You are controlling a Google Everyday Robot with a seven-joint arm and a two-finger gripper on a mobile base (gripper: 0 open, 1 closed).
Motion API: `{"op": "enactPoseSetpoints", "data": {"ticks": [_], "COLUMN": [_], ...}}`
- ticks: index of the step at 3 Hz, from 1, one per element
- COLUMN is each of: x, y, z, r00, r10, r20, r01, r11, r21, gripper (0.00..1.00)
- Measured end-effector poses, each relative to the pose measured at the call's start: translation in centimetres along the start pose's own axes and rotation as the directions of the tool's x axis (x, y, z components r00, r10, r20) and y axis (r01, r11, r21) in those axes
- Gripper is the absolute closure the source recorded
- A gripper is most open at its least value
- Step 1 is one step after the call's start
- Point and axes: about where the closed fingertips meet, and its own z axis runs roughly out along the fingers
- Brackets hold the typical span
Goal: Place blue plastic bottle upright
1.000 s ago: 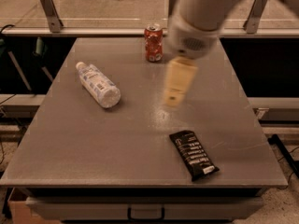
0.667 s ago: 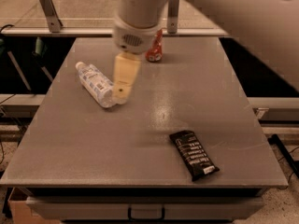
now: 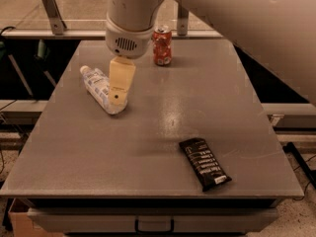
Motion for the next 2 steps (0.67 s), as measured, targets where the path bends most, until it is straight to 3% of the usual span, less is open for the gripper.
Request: {"op": "enactPoseSetpoints", "data": {"ticks": [1,2], "x": [-0.3,-1.7], "y": [-2.1,-6.1], "z": [1.4,4.3], "r00": [0.997,0.981], "r10": [0.073,0.191], "r20": [0.017,0.036], "r01": [-0.074,-0.193], "r11": [0.9968,0.9783], "r21": [0.032,0.075], "gripper": [0.0,0.0]}}
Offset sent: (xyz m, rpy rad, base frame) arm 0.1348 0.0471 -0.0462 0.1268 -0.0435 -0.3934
